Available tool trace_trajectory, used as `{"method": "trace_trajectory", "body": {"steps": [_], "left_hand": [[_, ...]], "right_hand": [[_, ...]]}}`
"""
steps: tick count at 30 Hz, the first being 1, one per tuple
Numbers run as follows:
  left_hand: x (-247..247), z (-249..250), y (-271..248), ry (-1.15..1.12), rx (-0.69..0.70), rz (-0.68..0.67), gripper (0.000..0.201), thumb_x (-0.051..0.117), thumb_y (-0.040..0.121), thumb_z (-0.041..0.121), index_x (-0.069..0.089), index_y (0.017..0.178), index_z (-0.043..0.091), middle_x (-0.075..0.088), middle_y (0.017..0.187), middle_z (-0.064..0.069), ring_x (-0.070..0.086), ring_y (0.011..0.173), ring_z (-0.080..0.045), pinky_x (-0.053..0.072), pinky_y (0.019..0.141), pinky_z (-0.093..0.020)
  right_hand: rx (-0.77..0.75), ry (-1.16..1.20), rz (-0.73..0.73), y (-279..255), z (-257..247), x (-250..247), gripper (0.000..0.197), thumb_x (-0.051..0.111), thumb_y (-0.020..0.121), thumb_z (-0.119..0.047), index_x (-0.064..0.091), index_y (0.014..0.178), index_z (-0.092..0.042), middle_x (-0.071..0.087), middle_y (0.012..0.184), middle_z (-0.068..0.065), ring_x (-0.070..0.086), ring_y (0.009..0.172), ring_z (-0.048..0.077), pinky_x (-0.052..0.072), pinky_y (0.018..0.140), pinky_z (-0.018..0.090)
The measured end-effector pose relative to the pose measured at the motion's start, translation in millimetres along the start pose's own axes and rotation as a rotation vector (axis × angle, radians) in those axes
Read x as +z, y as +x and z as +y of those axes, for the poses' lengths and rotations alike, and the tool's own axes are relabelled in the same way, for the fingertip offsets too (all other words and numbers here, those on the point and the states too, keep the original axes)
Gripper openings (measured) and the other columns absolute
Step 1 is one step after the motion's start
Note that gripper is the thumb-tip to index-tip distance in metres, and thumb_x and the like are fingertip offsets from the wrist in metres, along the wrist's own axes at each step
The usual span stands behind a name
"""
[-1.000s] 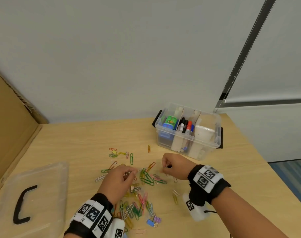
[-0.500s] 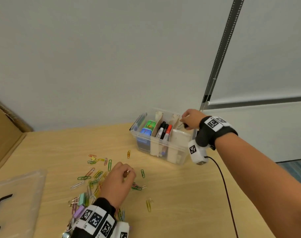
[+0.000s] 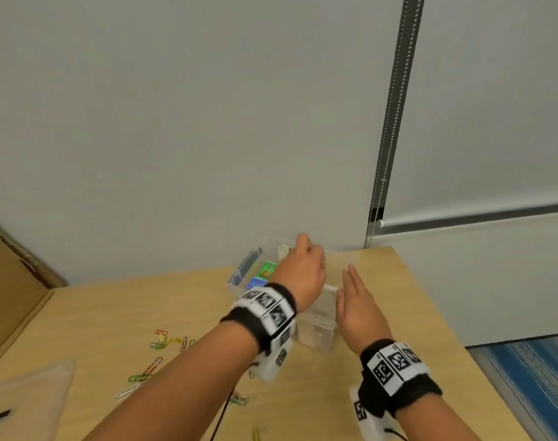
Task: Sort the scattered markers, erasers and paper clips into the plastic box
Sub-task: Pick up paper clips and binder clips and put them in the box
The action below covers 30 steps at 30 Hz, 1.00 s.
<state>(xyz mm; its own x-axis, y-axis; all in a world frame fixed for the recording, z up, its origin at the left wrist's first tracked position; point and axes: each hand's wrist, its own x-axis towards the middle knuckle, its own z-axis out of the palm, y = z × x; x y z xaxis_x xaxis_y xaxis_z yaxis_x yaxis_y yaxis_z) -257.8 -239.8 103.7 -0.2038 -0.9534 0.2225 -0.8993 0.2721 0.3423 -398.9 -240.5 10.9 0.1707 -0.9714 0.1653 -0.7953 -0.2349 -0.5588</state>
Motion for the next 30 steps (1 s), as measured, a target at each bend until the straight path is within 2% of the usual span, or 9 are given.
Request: {"method": "trace_trajectory", "body": {"steps": [2, 5, 9, 14, 18, 21, 25, 27, 30], "left_hand": [[12.1, 6.8, 37.0, 0.095, 0.005, -0.052, 0.017, 0.039, 0.092, 0.013, 0.052, 0.102, 0.006, 0.036, 0.111, -0.012, 0.051, 0.088, -0.032, 0.048, 0.080, -0.047], [31.2, 9.0, 70.4, 0.197, -0.073, -0.191, 0.022, 0.040, 0.091, 0.007, 0.049, 0.111, 0.003, 0.032, 0.122, -0.014, 0.047, 0.104, -0.035, 0.045, 0.081, -0.045], [65.5, -6.4, 86.3, 0.348, -0.152, -0.441, 0.044, 0.050, 0.091, 0.025, 0.038, 0.129, 0.007, 0.036, 0.135, -0.017, 0.051, 0.114, -0.041, 0.045, 0.091, -0.053], [70.6, -5.7, 84.0, 0.444, -0.095, -0.669, 0.036, 0.051, 0.093, 0.019, 0.046, 0.125, 0.005, 0.057, 0.104, -0.012, 0.061, 0.105, -0.034, 0.051, 0.084, -0.040], [37.3, 8.6, 60.1, 0.233, -0.157, -0.522, 0.044, 0.040, 0.094, 0.009, 0.040, 0.138, 0.010, 0.049, 0.138, -0.014, 0.050, 0.124, -0.031, 0.035, 0.104, -0.041], [10.3, 7.8, 14.8, 0.009, -0.083, -0.253, 0.043, 0.037, 0.095, 0.013, 0.042, 0.137, 0.017, 0.044, 0.141, -0.007, 0.044, 0.129, -0.025, 0.027, 0.113, -0.042], [-15.1, -17.9, -73.8, -0.170, -0.088, 0.068, 0.037, 0.039, 0.097, 0.022, 0.045, 0.133, 0.025, 0.044, 0.134, 0.009, 0.046, 0.118, -0.007, 0.039, 0.102, -0.027], [-20.1, -48.4, -112.0, -0.185, -0.216, 0.123, 0.035, 0.039, 0.098, 0.025, 0.043, 0.133, 0.028, 0.041, 0.130, 0.015, 0.050, 0.108, -0.002, 0.043, 0.097, -0.023], [-21.5, -118.8, -145.5, -0.077, -0.443, 0.079, 0.033, 0.042, 0.096, 0.020, 0.047, 0.128, 0.026, 0.050, 0.126, 0.008, 0.058, 0.098, -0.008, 0.049, 0.087, -0.028]], "right_hand": [[0.002, -0.005, 0.001, 0.0, 1.5, 0.5, 0.053, 0.023, 0.101, -0.031, 0.018, 0.151, -0.013, 0.004, 0.160, -0.002, 0.027, 0.142, 0.019, 0.031, 0.113, 0.033], [-0.005, -0.013, 0.003, 0.2, 0.9, 0.1, 0.054, 0.021, 0.101, -0.033, 0.015, 0.151, -0.015, 0.002, 0.160, -0.003, 0.030, 0.141, 0.017, 0.033, 0.111, 0.033], [-0.017, -0.002, 0.019, 1.6, -0.4, -0.2, 0.053, 0.021, 0.101, -0.033, 0.016, 0.151, -0.016, 0.003, 0.160, -0.003, 0.035, 0.138, 0.016, 0.035, 0.109, 0.031], [-0.007, -0.020, -0.005, 1.3, 0.5, -0.9, 0.053, 0.021, 0.100, -0.033, 0.015, 0.151, -0.018, 0.001, 0.160, -0.005, 0.037, 0.136, 0.017, 0.037, 0.108, 0.034], [0.006, -0.045, -0.020, 0.8, -1.9, -3.7, 0.054, 0.020, 0.101, -0.034, 0.015, 0.151, -0.017, 0.000, 0.160, -0.005, 0.037, 0.137, 0.019, 0.038, 0.108, 0.036], [0.022, -0.051, -0.034, -0.1, -4.0, -5.0, 0.053, 0.022, 0.101, -0.033, 0.017, 0.151, -0.015, 0.001, 0.161, -0.003, 0.038, 0.135, 0.021, 0.040, 0.105, 0.038], [0.046, -0.067, -0.062, 1.7, -6.1, -5.8, 0.053, 0.021, 0.101, -0.033, 0.018, 0.150, -0.014, 0.001, 0.160, -0.003, 0.041, 0.132, 0.024, 0.041, 0.103, 0.040], [0.057, -0.080, -0.082, 1.5, -7.8, -6.4, 0.053, 0.020, 0.101, -0.034, 0.016, 0.150, -0.015, -0.001, 0.160, -0.004, 0.042, 0.131, 0.024, 0.042, 0.102, 0.041], [0.067, -0.092, -0.091, 1.3, -10.1, -8.9, 0.052, 0.021, 0.102, -0.032, 0.016, 0.150, -0.014, -0.001, 0.160, -0.004, 0.042, 0.130, 0.026, 0.042, 0.100, 0.041]]}}
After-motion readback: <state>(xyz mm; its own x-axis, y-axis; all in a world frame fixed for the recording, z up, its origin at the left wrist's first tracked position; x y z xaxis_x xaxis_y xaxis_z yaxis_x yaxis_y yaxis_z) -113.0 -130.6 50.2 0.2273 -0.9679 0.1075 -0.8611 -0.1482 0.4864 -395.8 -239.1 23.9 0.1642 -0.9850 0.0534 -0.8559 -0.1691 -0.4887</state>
